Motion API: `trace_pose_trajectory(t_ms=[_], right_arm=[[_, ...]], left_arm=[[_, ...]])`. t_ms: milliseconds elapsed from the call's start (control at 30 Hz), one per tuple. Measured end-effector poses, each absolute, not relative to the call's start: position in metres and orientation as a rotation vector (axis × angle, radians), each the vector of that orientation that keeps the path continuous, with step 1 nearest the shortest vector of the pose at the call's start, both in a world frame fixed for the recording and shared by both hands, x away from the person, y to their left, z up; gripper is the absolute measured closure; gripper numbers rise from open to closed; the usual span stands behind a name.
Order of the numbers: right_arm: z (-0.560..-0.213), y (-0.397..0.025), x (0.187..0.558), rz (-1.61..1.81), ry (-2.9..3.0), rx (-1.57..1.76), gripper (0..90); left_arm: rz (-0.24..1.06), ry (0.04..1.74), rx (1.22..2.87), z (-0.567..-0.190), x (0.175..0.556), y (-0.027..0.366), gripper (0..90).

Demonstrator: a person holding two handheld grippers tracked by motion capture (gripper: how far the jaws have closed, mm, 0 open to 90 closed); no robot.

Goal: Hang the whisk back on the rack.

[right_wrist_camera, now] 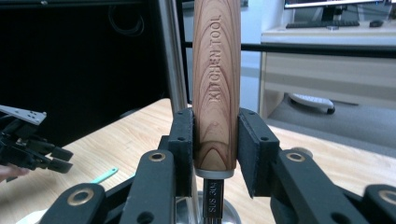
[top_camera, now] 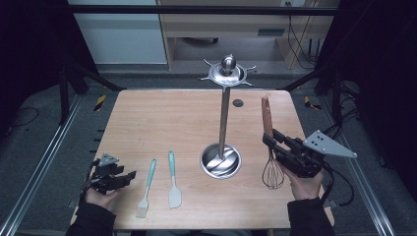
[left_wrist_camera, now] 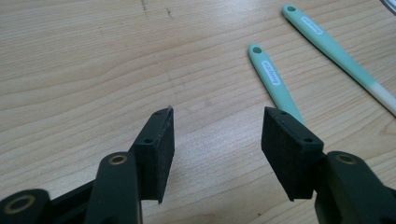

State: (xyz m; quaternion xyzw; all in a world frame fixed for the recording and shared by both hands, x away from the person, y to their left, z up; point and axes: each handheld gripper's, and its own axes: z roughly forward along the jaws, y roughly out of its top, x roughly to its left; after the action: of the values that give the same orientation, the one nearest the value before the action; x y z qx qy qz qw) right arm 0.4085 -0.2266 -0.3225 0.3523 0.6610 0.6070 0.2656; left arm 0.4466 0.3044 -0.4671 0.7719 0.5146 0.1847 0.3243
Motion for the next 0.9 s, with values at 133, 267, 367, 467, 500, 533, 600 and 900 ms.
trace_pose_trajectory(t_ms=[133, 267, 367, 467, 500, 533, 600, 900], right_arm=[[-0.316, -0.223, 0.407, 1.655, 1.781, 0.920, 69.0], [-0.313, -0.221, 0.406, 1.664, 1.774, 0.897, 69.0], [-0.307, -0.221, 0.405, 1.683, 1.755, 0.876, 69.1], [-0.303, -0.220, 0.405, 1.689, 1.739, 0.867, 69.0], [-0.300, -0.220, 0.406, 1.698, 1.732, 0.857, 69.1], [-0.298, -0.220, 0.406, 1.706, 1.724, 0.859, 69.0], [-0.295, -0.219, 0.407, 1.720, 1.714, 0.854, 69.0], [-0.285, -0.209, 0.414, 1.724, 1.706, 0.823, 69.0]], left_arm=[[0.486, 1.351, 2.024, -0.468, 0.447, 0.304, 43.4], [0.485, 1.352, 2.028, -0.468, 0.447, 0.304, 43.3], [0.487, 1.351, 2.029, -0.468, 0.447, 0.304, 43.3], [0.487, 1.353, 2.028, -0.468, 0.447, 0.304, 43.3], [0.485, 1.353, 2.028, -0.468, 0.447, 0.304, 43.3], [0.486, 1.353, 2.029, -0.468, 0.447, 0.304, 43.3], [0.487, 1.353, 2.028, -0.468, 0.447, 0.304, 43.3], [0.486, 1.351, 2.033, -0.468, 0.447, 0.304, 43.2]])
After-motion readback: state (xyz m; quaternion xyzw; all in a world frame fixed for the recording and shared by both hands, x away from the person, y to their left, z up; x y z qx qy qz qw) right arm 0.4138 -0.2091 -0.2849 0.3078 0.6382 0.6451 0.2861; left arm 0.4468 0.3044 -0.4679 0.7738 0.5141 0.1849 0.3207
